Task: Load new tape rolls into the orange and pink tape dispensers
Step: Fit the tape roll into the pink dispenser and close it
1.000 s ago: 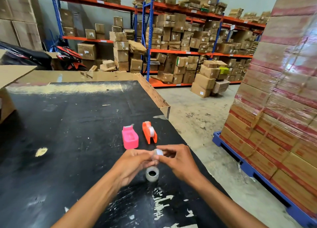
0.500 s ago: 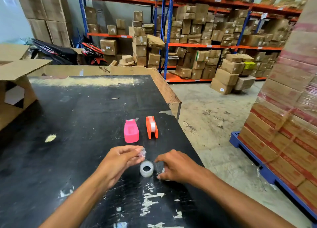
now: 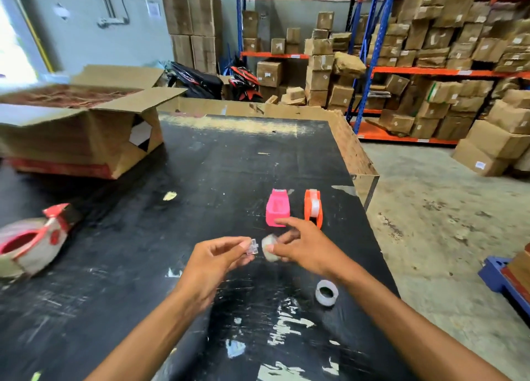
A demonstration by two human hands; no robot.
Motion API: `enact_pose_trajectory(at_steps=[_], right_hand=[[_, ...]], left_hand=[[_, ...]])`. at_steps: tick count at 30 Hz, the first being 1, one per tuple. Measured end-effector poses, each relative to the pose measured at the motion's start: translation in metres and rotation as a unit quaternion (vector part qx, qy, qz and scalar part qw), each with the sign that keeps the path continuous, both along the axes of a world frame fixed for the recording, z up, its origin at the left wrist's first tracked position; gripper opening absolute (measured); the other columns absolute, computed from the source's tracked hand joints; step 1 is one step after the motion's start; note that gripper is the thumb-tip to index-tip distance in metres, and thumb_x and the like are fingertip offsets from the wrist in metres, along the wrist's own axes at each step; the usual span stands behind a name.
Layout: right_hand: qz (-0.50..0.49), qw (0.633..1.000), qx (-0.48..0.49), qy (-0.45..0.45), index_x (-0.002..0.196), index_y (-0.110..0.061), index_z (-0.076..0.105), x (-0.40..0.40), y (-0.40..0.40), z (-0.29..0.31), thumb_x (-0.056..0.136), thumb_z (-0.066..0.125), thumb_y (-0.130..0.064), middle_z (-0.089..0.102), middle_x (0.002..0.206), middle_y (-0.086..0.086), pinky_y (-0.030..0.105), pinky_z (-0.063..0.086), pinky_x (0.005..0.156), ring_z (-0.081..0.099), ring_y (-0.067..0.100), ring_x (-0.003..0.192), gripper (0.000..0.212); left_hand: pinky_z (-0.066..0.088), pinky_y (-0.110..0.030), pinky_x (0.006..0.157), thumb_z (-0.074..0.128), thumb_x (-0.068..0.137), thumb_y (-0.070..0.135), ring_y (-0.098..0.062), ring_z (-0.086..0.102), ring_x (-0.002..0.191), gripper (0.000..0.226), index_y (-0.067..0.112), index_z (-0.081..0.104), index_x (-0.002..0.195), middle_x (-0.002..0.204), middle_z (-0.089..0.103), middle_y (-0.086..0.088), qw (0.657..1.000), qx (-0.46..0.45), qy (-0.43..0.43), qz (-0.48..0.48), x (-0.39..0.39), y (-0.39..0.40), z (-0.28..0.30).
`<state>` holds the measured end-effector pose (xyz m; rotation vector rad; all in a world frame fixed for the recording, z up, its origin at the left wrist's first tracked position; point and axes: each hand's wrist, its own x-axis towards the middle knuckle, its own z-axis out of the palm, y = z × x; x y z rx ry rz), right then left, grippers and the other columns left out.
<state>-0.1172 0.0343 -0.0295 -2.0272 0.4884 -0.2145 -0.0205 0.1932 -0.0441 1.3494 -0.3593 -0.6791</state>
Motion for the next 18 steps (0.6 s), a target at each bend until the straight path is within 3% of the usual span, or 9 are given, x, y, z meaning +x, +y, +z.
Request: enact_pose_trajectory(at_steps=[3,10,13,16,18], right_hand=[[0.056,0.989,0.121,-0.059,0.132,-0.019,0.047,-0.001,0.002,0.019,0.078,0.074,-0.008,0.068,0.085,0.001,0.022,0.054,0.077,0.065,0.011,0.071,0.062],[0.069,0.989,0.087,-0.094,0.136,-0.019,0.041,-0.003,0.013,0.026,0.072,0.076,0.002,0.065,0.091,0.002,0.015,0.054,0.069,0.064,0.009,0.077,0.076],[0.053,0.989,0.069,-0.118,0.136,-0.024,0.041,-0.004,0.006,0.029,0.071,0.078,0.001,0.065,0.093,0.003,0.019,0.056,0.073,0.065,0.007,0.077,0.079],[0.049,0.990,0.033,-0.131,0.129,-0.030,0.046,-0.004,-0.002,0.030,0.071,0.079,-0.003,0.067,0.096,0.001,0.021,0.054,0.075,0.065,0.006,0.080,0.072],[0.046,0.990,0.025,-0.130,0.126,-0.030,0.048,-0.003,-0.009,0.029,0.071,0.078,-0.003,0.068,0.097,0.003,0.022,0.054,0.077,0.065,0.007,0.082,0.068]], left_hand=[[0.060,-0.022,0.077,0.068,0.078,0.006,-0.021,0.071,0.080,0.018,0.000,0.074,0.093,0.094,0.076,-0.020,1.000,-0.013,-0.007,0.012,-0.003,0.004,0.002],[0.056,-0.034,0.088,0.071,0.071,0.018,-0.028,0.071,0.094,0.025,0.009,0.077,0.093,0.092,0.078,-0.011,0.996,-0.035,-0.086,-0.001,-0.006,0.001,0.009],[0.057,-0.028,0.085,0.071,0.071,0.019,-0.024,0.071,0.089,0.026,0.009,0.077,0.094,0.089,0.077,-0.010,0.991,-0.038,-0.128,-0.026,-0.001,-0.008,0.014],[0.056,-0.022,0.077,0.068,0.079,0.004,-0.019,0.066,0.078,0.021,0.001,0.074,0.098,0.081,0.069,-0.013,0.984,-0.038,-0.167,-0.052,0.007,-0.018,0.017],[0.054,-0.017,0.070,0.066,0.080,0.001,-0.013,0.063,0.073,0.019,-0.002,0.074,0.098,0.075,0.068,-0.006,0.981,-0.035,-0.177,-0.072,0.011,-0.025,0.017]])
